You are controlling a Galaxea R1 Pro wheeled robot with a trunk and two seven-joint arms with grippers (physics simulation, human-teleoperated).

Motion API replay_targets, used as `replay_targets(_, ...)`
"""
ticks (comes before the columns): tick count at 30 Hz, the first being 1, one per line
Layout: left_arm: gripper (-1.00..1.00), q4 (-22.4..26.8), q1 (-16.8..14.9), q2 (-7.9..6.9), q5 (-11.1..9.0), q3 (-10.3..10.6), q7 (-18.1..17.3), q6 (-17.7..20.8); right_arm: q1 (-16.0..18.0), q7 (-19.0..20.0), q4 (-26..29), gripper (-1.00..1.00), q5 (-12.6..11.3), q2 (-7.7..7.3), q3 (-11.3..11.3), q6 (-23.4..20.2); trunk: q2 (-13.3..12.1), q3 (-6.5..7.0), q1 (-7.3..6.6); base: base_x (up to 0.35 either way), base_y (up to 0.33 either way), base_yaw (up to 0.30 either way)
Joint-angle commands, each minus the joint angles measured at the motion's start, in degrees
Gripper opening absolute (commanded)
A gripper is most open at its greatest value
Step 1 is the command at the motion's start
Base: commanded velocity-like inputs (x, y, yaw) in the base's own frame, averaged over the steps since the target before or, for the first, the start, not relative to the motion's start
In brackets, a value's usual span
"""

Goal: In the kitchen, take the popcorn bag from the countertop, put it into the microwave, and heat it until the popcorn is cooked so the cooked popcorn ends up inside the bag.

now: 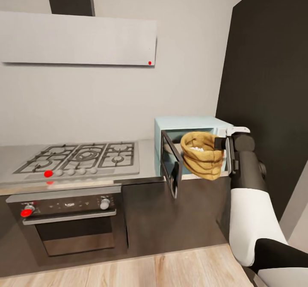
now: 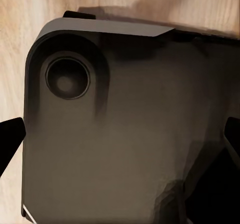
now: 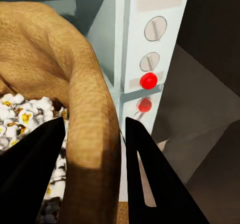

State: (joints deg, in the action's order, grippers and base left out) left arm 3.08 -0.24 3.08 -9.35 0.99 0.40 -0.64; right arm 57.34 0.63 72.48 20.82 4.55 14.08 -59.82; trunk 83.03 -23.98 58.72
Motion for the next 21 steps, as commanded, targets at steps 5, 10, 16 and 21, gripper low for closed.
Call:
replay_targets(5, 1.0, 0.0, 0.0, 0.0, -0.5, 0.1, 0.0, -0.1, 0.1, 0.1, -2.8, -1.0, 0.1, -0.19, 1.7, -0.2, 0.0, -0.06, 0.0, 0.014, 0.0, 0.0)
replay_targets(10, 1.0, 0.3, 0.0, 0.0, -0.6, 0.1, 0.0, -0.1, -0.9, 0.3, -3.1, -1.0, 0.0, 0.2, 3.2, -0.2, 0.0, -0.06, 0.0, 0.0, 0.0, 0.0)
replay_targets(16, 1.0, 0.4, 0.0, -0.08, -0.6, 0.1, 0.0, -0.1, -1.4, 0.3, -2.8, -1.0, 0.1, 0.44, 3.1, -0.2, 0.0, -0.06, 0.0, 0.001, 0.0, 0.0)
replay_targets(21, 1.0, 0.4, 0.0, -0.09, -0.6, 0.1, -0.5, -0.1, -1.4, 0.3, -2.8, -1.0, 0.1, 0.46, 3.1, -0.2, 0.0, -0.06, 0.0, 0.173, 0.0, 0.0)
